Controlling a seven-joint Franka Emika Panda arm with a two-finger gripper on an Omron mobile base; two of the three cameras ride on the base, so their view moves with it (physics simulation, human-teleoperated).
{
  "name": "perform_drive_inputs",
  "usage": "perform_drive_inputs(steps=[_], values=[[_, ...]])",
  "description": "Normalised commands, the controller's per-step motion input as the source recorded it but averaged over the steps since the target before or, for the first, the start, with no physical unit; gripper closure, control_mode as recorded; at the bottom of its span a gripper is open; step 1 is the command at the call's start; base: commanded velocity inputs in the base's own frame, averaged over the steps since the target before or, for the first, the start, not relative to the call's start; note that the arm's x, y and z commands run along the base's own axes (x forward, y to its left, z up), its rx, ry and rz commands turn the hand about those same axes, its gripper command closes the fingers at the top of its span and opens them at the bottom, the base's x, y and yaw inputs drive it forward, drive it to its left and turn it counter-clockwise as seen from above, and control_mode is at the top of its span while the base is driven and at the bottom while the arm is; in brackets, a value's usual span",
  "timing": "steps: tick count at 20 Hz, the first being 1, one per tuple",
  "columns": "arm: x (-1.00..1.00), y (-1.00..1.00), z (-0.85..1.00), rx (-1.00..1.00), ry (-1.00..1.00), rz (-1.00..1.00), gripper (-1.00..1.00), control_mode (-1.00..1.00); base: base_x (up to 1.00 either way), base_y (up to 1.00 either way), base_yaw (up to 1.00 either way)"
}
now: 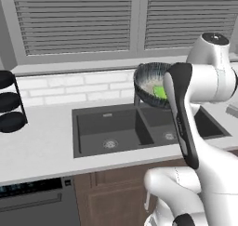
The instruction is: Pick the lemon wedge from the sink and place it in the bowl. Then pick the bowl and place it in the microwave. Then close the microwave door and press the start button.
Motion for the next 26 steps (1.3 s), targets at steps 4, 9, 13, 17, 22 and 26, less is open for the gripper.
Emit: perform_drive_inputs(steps=[4, 9, 13, 17, 22, 26], values=[[0.0, 0.0, 0.0, 0.0, 0.0, 0.0, 1.0, 1.0, -0.98, -0.26, 0.0], [0.0, 0.0, 0.0, 0.0, 0.0, 0.0, 1.0, 1.0, -0.74, -0.39, -0.27], [0.0, 0.0, 0.0, 0.0, 0.0, 0.0, 1.0, 1.0, -0.08, -0.11, -0.91], [0.0, 0.0, 0.0, 0.0, 0.0, 0.0, 1.0, 1.0, 0.0, 0.0, -1.0], [0.0, 0.0, 0.0, 0.0, 0.0, 0.0, 1.0, 1.0, 0.0, 0.0, -0.99], [0.0, 0.0, 0.0, 0.0, 0.0, 0.0, 1.0, 1.0, 0.0, -0.12, -0.9]])
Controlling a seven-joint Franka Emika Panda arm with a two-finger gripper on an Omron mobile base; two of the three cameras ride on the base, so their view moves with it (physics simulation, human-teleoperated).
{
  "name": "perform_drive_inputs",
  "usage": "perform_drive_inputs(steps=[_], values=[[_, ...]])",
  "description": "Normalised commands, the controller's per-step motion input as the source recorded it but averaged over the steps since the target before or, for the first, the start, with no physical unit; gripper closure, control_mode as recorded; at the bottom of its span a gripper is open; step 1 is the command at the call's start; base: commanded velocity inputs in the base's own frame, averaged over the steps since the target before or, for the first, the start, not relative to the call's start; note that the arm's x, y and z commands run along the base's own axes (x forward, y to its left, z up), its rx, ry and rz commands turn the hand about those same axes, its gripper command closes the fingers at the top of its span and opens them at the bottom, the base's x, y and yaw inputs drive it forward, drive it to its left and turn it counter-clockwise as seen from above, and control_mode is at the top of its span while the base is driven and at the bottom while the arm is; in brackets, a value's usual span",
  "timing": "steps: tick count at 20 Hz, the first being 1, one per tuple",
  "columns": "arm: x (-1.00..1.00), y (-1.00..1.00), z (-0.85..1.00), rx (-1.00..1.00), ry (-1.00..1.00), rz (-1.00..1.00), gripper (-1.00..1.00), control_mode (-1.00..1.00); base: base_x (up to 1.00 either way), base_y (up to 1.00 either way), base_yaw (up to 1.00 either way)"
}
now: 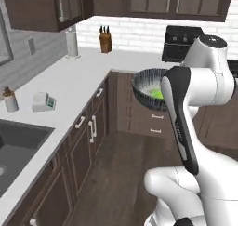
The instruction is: Pick the lemon wedge from the sink and place it in the bowl. Then pick the bowl and place it in the microwave. Then close the microwave door and press the start button.
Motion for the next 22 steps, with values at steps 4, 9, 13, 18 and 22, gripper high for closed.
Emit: perform_drive_inputs(steps=[4, 9, 13, 18, 22], values=[[0.0, 0.0, 0.0, 0.0, 0.0, 0.0, 1.0, 1.0, 0.0, -0.36, -0.8], [0.0, 0.0, 0.0, 0.0, 0.0, 0.0, 1.0, 1.0, 0.0, -0.43, -0.78], [0.0, 0.0, 0.0, 0.0, 0.0, 0.0, 1.0, 1.0, 0.0, -0.3, -0.85], [0.0, 0.0, 0.0, 0.0, 0.0, 0.0, 1.0, 1.0, 0.0, -0.24, -0.86], [0.0, 0.0, 0.0, 0.0, 0.0, 0.0, 1.0, 1.0, 0.0, -0.24, -0.86]])
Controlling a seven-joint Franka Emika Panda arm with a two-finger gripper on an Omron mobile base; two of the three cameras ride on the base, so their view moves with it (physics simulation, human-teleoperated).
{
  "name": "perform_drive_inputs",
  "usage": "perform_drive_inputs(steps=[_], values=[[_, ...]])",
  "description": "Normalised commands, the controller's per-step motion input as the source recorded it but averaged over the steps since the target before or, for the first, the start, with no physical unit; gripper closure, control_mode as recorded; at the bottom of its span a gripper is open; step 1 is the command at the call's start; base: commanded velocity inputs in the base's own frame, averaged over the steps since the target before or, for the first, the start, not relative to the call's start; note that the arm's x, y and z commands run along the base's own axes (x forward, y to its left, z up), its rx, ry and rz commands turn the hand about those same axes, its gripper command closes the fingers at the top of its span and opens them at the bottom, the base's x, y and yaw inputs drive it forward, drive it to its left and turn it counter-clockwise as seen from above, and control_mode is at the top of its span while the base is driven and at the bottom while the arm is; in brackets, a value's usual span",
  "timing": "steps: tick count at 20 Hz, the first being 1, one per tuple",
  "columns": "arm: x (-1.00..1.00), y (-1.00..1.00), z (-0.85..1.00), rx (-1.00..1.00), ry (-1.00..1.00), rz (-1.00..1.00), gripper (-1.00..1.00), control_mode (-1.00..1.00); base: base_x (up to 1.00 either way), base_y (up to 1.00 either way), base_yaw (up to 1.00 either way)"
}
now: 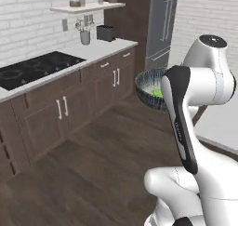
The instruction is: Pick the lemon wedge from the sink and place it in the bowl. Then pick the bowl and place it in the microwave. Then close the microwave door and press the start button.
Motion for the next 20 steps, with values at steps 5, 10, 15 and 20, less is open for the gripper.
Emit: perform_drive_inputs(steps=[5, 10, 15, 20], values=[[0.0, 0.0, 0.0, 0.0, 0.0, 0.0, 1.0, 1.0, 0.0, -0.21, -0.87], [0.0, 0.0, 0.0, 0.0, 0.0, 0.0, 1.0, 1.0, 0.0, -0.21, -0.87], [0.0, 0.0, 0.0, 0.0, 0.0, 0.0, 1.0, 1.0, 0.0, -0.21, -0.88], [0.0, 0.0, 0.0, 0.0, 0.0, 0.0, 1.0, 1.0, 0.0, -0.25, -0.87]])
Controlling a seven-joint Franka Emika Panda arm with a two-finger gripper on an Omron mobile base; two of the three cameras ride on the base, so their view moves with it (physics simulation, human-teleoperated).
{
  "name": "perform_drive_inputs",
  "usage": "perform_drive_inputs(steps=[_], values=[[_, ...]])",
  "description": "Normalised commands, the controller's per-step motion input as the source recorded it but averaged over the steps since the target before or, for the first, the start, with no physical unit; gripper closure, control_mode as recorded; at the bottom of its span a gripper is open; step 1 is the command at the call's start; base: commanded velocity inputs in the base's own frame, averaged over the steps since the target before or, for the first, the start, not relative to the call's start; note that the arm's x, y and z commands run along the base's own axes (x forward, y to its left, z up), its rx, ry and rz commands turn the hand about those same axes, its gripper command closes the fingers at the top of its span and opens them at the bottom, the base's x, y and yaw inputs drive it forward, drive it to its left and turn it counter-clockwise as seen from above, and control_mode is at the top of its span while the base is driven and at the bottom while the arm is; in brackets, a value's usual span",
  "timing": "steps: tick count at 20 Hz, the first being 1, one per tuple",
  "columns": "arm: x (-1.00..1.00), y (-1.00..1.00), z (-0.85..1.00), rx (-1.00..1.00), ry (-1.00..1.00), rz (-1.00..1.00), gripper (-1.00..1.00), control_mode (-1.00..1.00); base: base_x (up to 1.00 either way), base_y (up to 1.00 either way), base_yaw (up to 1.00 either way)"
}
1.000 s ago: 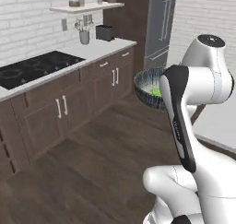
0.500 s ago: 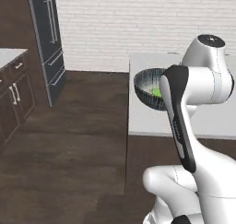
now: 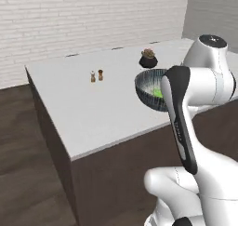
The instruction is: Pick the lemon wedge from the sink and place it in the bowl. Then pick the bowl and place it in the microwave. Then close the microwave door and press the start button.
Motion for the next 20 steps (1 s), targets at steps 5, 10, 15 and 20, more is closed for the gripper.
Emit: perform_drive_inputs(steps=[5, 10, 15, 20], values=[[0.0, 0.0, 0.0, 0.0, 0.0, 0.0, 1.0, 1.0, 0.0, -0.31, -0.85], [0.0, 0.0, 0.0, 0.0, 0.0, 0.0, 1.0, 1.0, 0.0, -0.33, -0.83], [0.0, 0.0, 0.0, 0.0, 0.0, 0.0, 1.0, 1.0, 0.0, -0.35, -0.81], [0.0, 0.0, 0.0, 0.0, 0.0, 0.0, 1.0, 1.0, 0.28, -0.38, -0.7]])
